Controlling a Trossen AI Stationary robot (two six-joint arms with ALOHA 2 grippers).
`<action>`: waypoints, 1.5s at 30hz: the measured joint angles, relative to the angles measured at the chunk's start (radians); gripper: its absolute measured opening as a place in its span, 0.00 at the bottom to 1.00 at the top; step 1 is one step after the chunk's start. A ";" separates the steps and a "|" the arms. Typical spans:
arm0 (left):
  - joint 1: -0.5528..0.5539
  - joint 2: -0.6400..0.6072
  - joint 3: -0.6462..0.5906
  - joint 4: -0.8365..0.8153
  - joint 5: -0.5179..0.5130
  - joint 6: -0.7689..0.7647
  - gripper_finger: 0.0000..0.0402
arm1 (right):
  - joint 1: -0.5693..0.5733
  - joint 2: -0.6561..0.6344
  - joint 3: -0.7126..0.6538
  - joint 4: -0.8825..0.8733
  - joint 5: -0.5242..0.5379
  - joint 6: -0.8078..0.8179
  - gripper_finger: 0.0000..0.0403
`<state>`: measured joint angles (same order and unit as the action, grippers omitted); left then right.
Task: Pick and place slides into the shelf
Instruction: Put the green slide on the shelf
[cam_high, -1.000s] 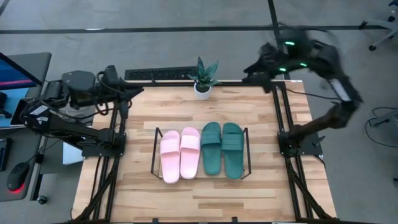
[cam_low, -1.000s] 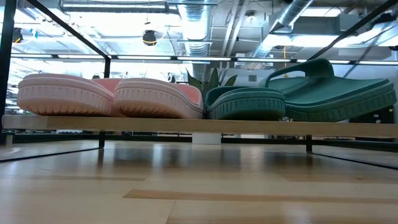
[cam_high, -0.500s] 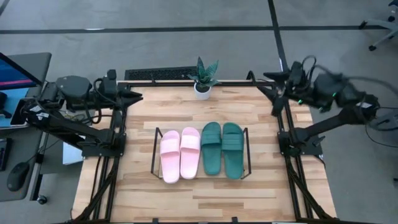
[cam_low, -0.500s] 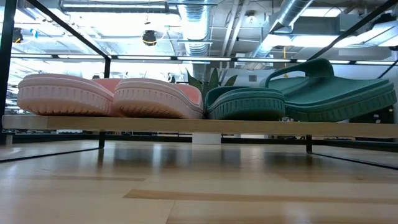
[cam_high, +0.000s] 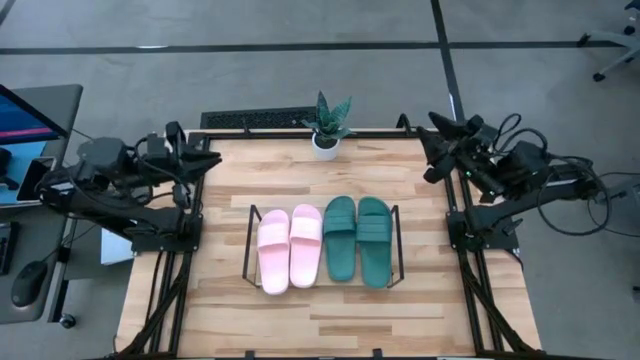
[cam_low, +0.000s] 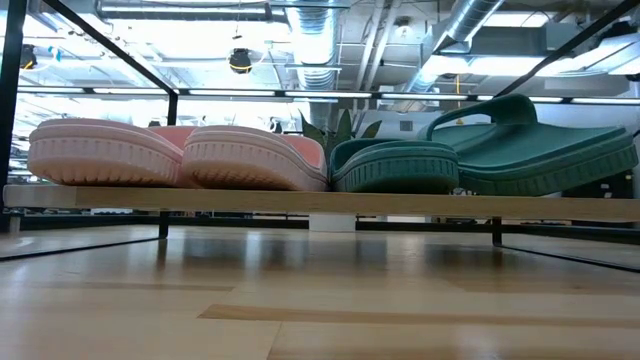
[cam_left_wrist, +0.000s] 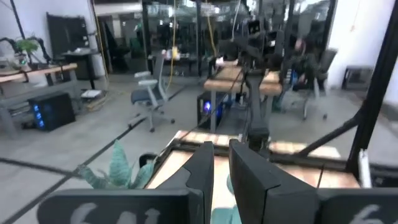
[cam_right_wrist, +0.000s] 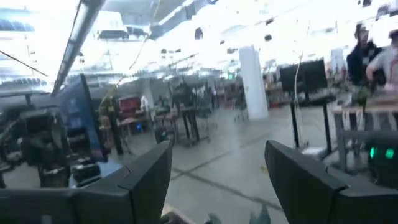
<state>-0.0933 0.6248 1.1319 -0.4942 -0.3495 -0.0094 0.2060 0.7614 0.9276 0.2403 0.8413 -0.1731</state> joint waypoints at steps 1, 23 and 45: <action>0.000 -0.019 -0.020 0.022 0.005 -0.004 0.10 | -0.001 0.016 0.000 0.050 0.002 -0.007 0.62; 0.000 -0.091 -0.098 0.059 0.106 -0.030 0.10 | 0.039 0.086 0.191 -0.235 0.725 -0.169 0.48; 0.000 -0.091 -0.098 0.058 0.103 -0.054 0.10 | 0.046 -0.248 0.129 -1.406 0.352 1.155 0.01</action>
<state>-0.0933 0.5343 1.0340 -0.4358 -0.2463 -0.0630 0.2520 0.5135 1.0564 -1.1657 1.1933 0.9819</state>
